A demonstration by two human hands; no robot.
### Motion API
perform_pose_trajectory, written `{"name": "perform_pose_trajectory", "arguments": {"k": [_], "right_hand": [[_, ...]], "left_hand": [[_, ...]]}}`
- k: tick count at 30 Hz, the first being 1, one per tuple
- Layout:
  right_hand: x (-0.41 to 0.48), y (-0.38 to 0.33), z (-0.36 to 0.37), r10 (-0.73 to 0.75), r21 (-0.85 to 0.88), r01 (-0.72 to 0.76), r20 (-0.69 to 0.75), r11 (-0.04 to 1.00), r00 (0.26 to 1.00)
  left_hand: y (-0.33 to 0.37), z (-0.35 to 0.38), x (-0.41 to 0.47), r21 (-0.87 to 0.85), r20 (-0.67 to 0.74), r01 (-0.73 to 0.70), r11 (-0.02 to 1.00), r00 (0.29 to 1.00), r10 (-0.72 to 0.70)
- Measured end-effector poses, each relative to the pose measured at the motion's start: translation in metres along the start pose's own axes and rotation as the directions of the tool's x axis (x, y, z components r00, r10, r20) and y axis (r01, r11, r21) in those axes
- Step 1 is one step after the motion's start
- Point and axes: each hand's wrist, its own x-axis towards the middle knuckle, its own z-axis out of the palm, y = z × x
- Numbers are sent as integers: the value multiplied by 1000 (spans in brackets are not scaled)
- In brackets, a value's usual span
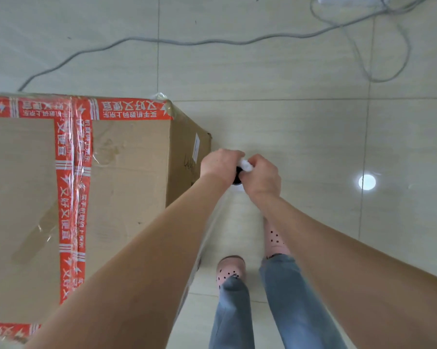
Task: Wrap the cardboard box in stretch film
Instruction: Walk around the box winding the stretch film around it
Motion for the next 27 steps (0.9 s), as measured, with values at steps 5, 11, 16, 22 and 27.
{"name": "perform_pose_trajectory", "arguments": {"k": [5, 11, 16, 22, 27], "right_hand": [[12, -21, -17, -187, -198, 182, -6, 963, 982], [30, -41, -28, -303, -103, 304, 24, 947, 953], [47, -42, -26, 70, 135, -82, 86, 987, 994], [58, -49, -30, 35, 147, -47, 86, 988, 996], [66, -60, -35, -54, 39, 53, 33, 998, 998]], "left_hand": [[-1, -10, 17, 14, -37, 46, 999, 998, -46], [-10, -9, 29, -471, -54, 249, 846, 949, -309], [-10, -16, 38, -581, 38, 355, 732, 910, -412], [-5, -41, 58, -287, -41, 139, 948, 987, -157], [-5, -58, 73, -134, -77, 133, 982, 986, -144]]}}
